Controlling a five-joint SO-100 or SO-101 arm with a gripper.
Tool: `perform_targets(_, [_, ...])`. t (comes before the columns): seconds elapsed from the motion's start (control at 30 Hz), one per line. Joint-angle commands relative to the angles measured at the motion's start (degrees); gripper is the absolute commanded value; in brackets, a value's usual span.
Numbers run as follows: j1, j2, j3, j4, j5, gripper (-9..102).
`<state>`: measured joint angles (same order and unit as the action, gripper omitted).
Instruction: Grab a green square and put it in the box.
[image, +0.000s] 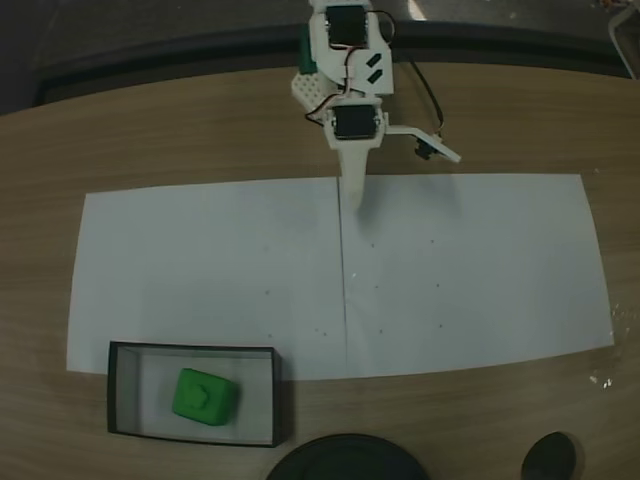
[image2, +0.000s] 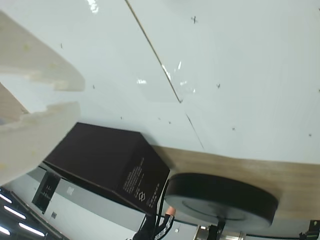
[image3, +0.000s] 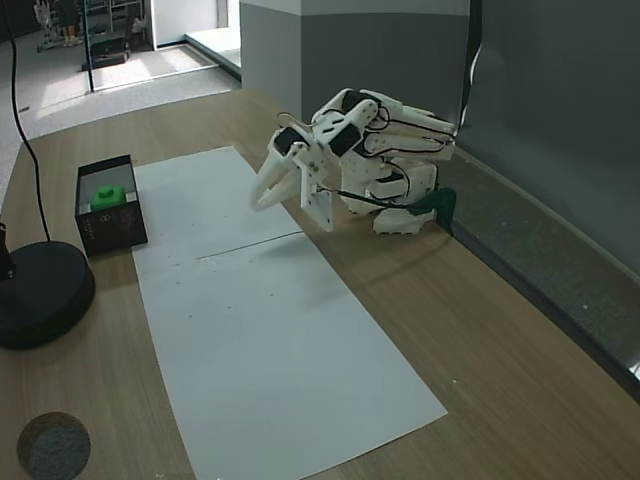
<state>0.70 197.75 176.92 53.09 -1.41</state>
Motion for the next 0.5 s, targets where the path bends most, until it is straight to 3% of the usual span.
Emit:
perform_targets(0.0, [-0.44,1.32,0.62,0.44,1.41,0])
perform_targets(0.13, [-0.44,1.32,-1.05,6.50,9.84,0])
perform_targets(0.3, [-3.16,1.32,-4.92,21.18,12.39,0])
perform_targets(0.47, [-5.01,1.23,-4.92,20.74,12.30,0])
